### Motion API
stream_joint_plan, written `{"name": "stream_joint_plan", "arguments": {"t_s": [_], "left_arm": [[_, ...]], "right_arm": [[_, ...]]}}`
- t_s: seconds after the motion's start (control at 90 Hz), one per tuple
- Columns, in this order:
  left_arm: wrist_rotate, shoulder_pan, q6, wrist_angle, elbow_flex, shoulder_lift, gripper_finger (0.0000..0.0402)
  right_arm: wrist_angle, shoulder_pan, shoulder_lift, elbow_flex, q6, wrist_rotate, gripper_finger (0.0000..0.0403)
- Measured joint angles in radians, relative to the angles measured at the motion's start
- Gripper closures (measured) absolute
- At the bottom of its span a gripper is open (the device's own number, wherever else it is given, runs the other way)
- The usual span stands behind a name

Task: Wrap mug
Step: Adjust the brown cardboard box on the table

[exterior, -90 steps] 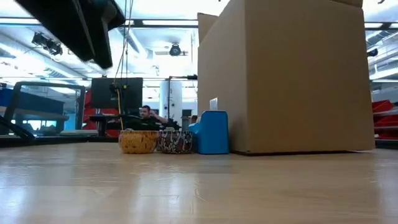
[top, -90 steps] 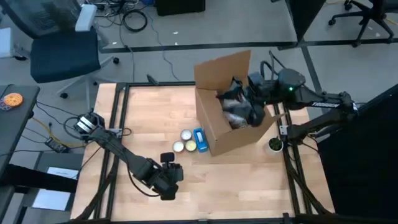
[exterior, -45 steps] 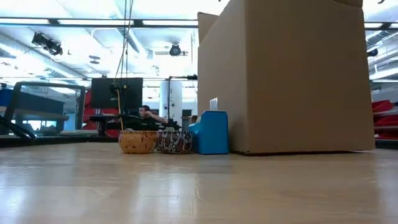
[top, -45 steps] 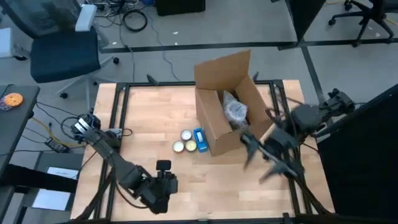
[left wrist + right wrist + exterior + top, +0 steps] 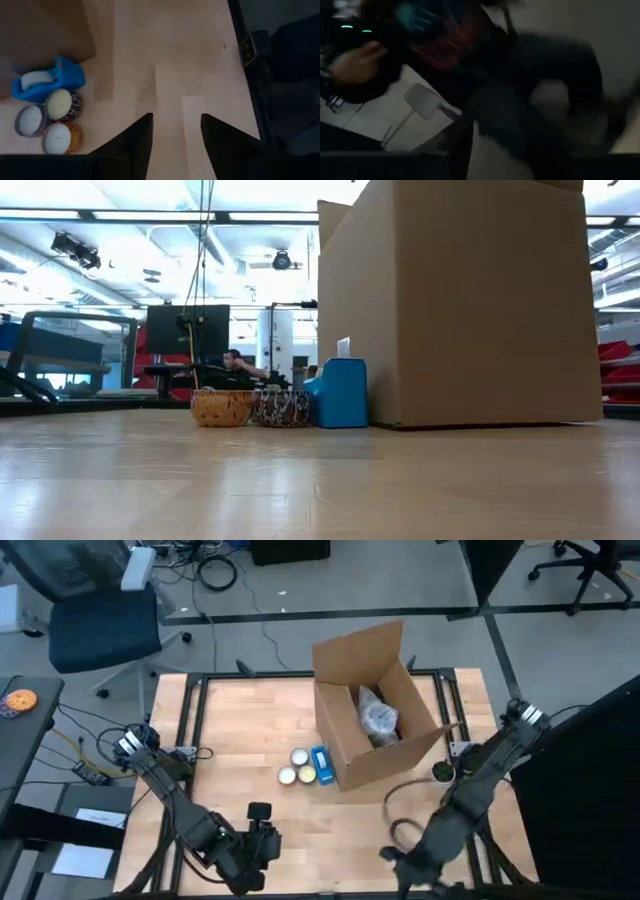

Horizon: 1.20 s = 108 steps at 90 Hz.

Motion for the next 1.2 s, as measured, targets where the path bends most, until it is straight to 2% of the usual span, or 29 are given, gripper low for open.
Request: {"name": "stream_joint_plan", "arguments": {"t_s": [0.156,0.289,0.4,0.544,0.7,0.933,0.989,1.111,1.2], "left_arm": [[-0.052,-0.003,0.041,0.000,0.000,0.000,0.0249],[-0.133,-0.020,0.063,-0.024,0.000,0.000,0.0249],[-0.223,-0.043,0.030,-0.089,0.000,0.000,0.0249],[-0.303,-0.072,-0.096,-0.200,0.000,0.000,0.0249],[-0.304,-0.097,-0.182,-0.239,0.000,0.000,0.0249],[-0.304,-0.101,-0.197,-0.239,0.000,0.000,0.0249],[-0.304,-0.101,-0.202,-0.239,0.000,0.000,0.0249],[-0.304,-0.102,-0.219,-0.239,0.000,0.000,0.0249],[-0.304,-0.102,-0.222,-0.239,0.000,0.000,0.0249]], "right_arm": [[-0.017,-0.059,0.098,0.000,0.050,-0.012,0.0351],[-0.124,-0.122,0.144,0.000,0.048,-0.012,0.0397],[-0.257,-0.179,0.161,0.000,0.047,0.059,0.0391],[-0.376,-0.255,0.158,0.000,0.003,0.200,0.0389],[-0.397,-0.343,0.154,0.000,-0.077,0.313,0.0400],[-0.473,-0.468,0.154,0.000,-0.094,0.597,0.0402],[-0.482,-0.493,0.154,0.000,-0.070,0.600,0.0402],[-0.483,-0.516,0.154,0.000,-0.063,0.495,0.0403],[-0.496,-0.510,0.154,0.000,-0.064,0.498,0.0403]]}}
